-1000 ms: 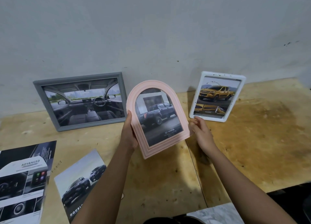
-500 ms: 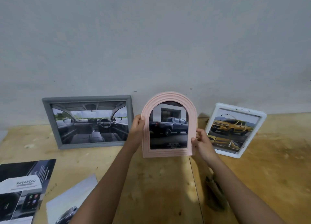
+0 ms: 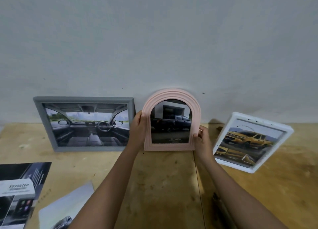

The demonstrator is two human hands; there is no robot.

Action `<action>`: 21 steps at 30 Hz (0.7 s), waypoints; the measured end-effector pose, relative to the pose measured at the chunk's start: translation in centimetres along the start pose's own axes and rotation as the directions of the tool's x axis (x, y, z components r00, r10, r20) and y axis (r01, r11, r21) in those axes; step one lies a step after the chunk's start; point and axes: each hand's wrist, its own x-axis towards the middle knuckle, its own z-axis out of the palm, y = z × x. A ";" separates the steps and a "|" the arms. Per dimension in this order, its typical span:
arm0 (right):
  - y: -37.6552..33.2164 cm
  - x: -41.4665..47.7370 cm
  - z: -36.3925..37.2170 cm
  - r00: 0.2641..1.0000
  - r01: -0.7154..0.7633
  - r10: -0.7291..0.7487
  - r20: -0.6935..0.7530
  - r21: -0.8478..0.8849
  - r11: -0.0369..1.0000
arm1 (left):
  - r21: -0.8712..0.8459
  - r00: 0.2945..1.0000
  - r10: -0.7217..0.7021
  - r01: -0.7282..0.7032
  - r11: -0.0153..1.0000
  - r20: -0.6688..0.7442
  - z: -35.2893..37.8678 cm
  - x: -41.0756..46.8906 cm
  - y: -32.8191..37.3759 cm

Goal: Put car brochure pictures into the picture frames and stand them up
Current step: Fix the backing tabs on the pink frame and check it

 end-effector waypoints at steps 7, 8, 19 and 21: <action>0.9 0.0 0.9 0.992 0.103 -0.108 -0.066 -0.081 0.991 | 0.043 0.999 0.043 -0.045 0.998 0.029 0.2 0.1 0.3; 1.0 -0.2 1.0 0.989 0.123 -0.130 -0.073 -0.083 0.989 | 0.064 0.999 0.045 -0.047 0.997 0.027 0.2 0.2 0.2; 1.4 -2.7 0.8 0.968 0.169 -0.199 -0.154 -0.186 0.968 | 0.165 0.983 0.005 0.026 0.986 -0.183 0.8 -1.5 1.3; 2.4 -4.6 0.1 0.953 0.210 -0.239 -0.184 -0.161 0.964 | 0.168 0.958 0.051 -0.003 0.986 -0.282 1.4 -2.6 2.1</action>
